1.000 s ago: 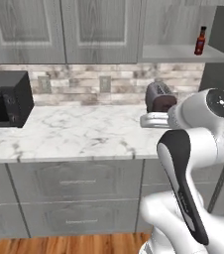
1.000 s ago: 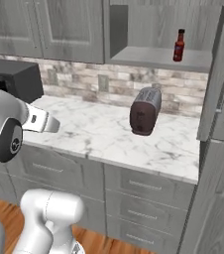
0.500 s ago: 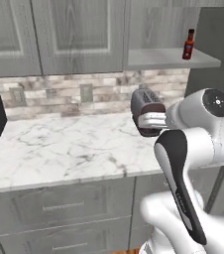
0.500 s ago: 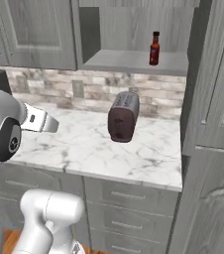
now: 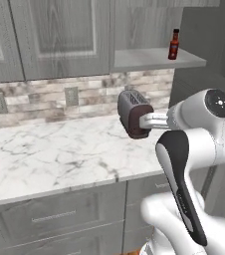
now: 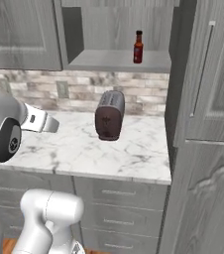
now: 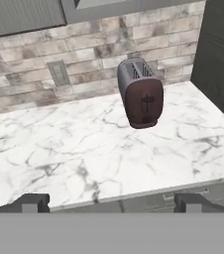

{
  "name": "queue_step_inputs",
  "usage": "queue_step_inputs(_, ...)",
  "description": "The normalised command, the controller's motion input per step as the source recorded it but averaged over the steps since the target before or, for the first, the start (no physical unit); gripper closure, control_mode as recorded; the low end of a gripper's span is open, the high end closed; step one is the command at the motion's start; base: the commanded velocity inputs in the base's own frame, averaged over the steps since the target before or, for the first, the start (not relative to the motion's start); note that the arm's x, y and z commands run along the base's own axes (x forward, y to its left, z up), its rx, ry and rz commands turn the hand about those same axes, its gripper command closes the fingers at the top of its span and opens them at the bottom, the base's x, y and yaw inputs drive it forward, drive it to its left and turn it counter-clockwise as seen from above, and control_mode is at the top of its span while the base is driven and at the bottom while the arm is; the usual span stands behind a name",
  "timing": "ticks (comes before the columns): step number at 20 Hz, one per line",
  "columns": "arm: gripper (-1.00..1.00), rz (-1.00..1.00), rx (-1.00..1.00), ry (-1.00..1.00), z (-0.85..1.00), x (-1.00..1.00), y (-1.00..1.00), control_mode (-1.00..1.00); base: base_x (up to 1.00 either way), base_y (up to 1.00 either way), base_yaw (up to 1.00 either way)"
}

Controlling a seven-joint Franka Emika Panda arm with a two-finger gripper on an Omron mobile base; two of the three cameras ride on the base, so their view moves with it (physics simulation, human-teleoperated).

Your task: Move the condiment bottle and condiment bottle from the cabinet to the dining counter.

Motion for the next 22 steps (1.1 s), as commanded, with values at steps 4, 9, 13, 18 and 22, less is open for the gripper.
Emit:
queue_step_inputs(4,-1.00,0.00,0.00,0.00,0.00,0.00,0.00,1.00,0.49,-0.23,0.00)
queue_step_inputs(9,-1.00,0.00,0.00,0.00,0.00,0.00,0.00,1.00,0.61,-0.21,0.02)
queue_step_inputs(13,-1.00,0.00,0.00,0.00,0.00,0.00,0.00,1.00,0.43,-0.34,0.00)
queue_step_inputs(18,-1.00,0.00,0.00,0.00,0.00,0.00,0.00,1.00,0.36,-0.40,0.00)
queue_step_inputs(22,-1.00,0.00,0.00,0.00,0.00,0.00,0.00,1.00,0.44,-0.13,0.00)
